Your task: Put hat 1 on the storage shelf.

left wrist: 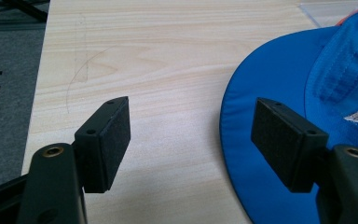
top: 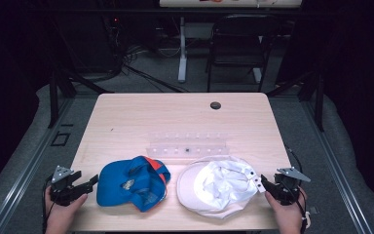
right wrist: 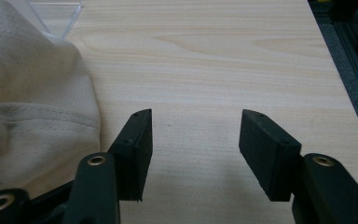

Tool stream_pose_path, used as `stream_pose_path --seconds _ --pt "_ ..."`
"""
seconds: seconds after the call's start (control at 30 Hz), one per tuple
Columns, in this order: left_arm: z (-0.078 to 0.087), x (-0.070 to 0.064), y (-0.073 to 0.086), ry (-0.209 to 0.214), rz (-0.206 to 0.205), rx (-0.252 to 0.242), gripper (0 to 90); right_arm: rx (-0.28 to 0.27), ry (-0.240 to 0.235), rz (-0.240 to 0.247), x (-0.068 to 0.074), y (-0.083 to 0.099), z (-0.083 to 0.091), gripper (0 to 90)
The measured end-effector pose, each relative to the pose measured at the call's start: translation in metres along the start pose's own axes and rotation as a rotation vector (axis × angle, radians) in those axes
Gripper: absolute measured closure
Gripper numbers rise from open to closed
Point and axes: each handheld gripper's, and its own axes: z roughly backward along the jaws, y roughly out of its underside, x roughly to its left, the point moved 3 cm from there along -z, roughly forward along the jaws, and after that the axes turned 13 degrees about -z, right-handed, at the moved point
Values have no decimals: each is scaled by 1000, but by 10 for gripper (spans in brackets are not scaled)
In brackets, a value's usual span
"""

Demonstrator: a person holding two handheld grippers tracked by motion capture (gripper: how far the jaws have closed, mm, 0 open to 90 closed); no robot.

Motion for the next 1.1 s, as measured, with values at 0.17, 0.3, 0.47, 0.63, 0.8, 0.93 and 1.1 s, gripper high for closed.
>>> stream_pose_path --seconds 0.17,0.3,0.47,0.63,0.8,0.93,1.1 --pt "5 0 -1 -9 -6 17 339 12 3 -33 -1 -1 6 513" --pt "9 1 -1 -8 8 11 365 24 6 -50 -1 -2 12 538" --pt "13 -4 -4 -2 -17 1 386 53 -15 -36 3 -6 20 554" --pt "15 -8 -6 -14 -48 -9 395 86 -21 -60 4 -16 30 598" --pt "15 -10 -6 7 -51 3 423 123 -52 -74 6 -29 40 600" --pt "15 -9 -5 8 -44 22 438 163 -84 -98 8 -41 46 594" --pt "13 -11 -5 7 -44 19 440 235 -135 -83 15 -57 53 575"
